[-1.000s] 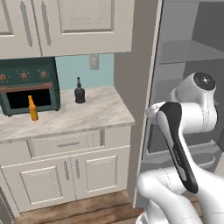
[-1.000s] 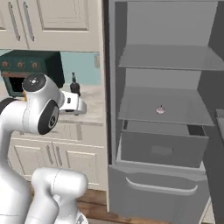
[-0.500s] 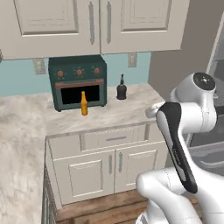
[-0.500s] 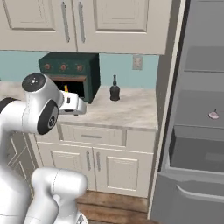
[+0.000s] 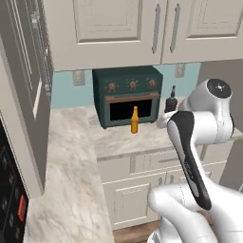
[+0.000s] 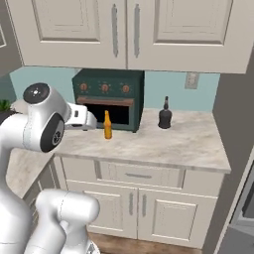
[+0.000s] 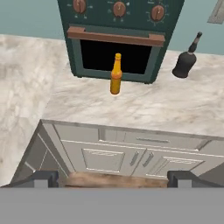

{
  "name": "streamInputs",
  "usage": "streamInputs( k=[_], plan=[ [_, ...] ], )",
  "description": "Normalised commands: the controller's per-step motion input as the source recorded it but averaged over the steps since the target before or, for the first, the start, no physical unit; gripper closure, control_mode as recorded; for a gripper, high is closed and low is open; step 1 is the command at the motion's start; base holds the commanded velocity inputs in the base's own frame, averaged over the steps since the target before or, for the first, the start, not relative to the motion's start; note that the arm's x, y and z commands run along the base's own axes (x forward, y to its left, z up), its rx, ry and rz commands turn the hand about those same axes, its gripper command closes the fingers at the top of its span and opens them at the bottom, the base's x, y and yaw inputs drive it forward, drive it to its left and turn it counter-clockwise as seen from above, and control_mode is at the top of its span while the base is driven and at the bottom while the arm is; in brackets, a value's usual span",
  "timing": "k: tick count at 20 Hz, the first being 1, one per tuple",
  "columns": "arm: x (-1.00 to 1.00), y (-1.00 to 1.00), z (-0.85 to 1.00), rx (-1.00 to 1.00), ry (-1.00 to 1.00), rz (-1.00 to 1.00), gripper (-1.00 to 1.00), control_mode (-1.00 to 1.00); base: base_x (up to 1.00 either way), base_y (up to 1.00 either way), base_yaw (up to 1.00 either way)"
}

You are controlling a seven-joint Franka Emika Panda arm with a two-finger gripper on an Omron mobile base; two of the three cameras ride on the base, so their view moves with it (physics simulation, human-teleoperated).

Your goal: Place the beer and liquor on the top shelf of the fridge to keep them out of children's reach, and place the garlic on lower shelves for easy access.

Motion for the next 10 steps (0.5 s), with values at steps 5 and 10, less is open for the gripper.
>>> streamInputs(
  k=[5, 10],
  plan=[
    [0.00, 0.00, 0.00, 0.00, 0.00, 0.00, -1.00, 1.00, 0.57, 0.23, -0.01],
    [0.00, 0.00, 0.00, 0.00, 0.00, 0.00, -1.00, 1.00, 0.47, 0.00, -0.03]
  ],
)
